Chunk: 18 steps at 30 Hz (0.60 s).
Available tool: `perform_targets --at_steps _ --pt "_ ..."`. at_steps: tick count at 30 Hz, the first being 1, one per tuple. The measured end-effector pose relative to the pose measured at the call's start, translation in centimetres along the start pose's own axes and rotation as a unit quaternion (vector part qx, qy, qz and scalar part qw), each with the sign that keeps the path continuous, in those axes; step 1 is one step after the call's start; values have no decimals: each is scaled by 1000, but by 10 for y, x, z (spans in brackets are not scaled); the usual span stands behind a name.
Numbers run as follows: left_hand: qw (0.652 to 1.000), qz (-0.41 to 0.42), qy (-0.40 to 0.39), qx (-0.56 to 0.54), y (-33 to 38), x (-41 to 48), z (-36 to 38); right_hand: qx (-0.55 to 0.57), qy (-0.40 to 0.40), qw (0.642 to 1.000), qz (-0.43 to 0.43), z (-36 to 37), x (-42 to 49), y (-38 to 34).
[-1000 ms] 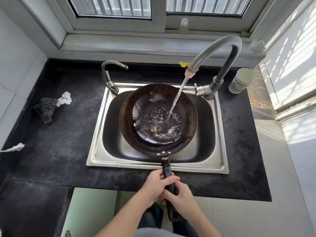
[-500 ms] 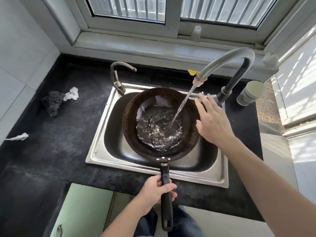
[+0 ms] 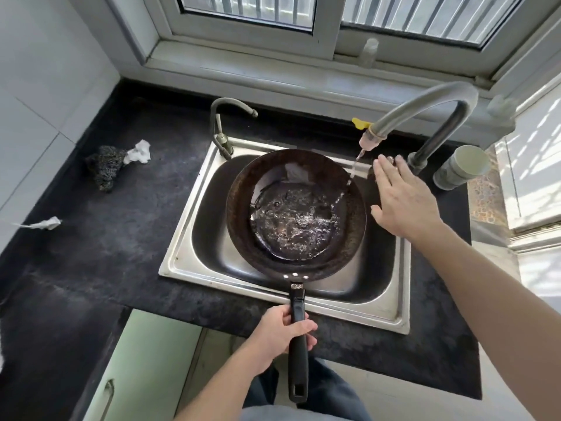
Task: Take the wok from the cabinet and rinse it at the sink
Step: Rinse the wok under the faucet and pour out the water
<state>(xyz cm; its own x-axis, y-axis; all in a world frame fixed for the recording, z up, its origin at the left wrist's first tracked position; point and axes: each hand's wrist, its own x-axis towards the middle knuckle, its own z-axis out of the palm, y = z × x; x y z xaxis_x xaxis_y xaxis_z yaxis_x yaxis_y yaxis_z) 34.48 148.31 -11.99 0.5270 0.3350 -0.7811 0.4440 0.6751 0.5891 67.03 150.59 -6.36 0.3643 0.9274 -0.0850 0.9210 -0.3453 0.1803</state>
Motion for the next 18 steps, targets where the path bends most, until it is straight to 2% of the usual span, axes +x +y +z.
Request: perform_targets --at_steps 3,4,6,9,13,15,18 --pt "1000 1 -1 -11 1 0 0 130 49 990 38 -13 -24 -18" --pt "1000 -1 -2 -13 1 -1 0 187 64 979 56 -17 -40 -29" --pt "1000 -4 -3 -12 2 -1 -1 313 36 942 119 -19 -80 -57" --pt "1000 -4 -1 -5 3 0 -1 458 -85 854 230 -11 -144 -106" --pt "1000 10 0 10 2 1 -1 568 -223 713 344 6 -201 -156" --pt "1000 15 -2 27 1 2 -2 618 -274 643 359 15 -214 -174" --pt "1000 14 -13 21 1 4 -4 707 -304 542 338 19 -218 -191"
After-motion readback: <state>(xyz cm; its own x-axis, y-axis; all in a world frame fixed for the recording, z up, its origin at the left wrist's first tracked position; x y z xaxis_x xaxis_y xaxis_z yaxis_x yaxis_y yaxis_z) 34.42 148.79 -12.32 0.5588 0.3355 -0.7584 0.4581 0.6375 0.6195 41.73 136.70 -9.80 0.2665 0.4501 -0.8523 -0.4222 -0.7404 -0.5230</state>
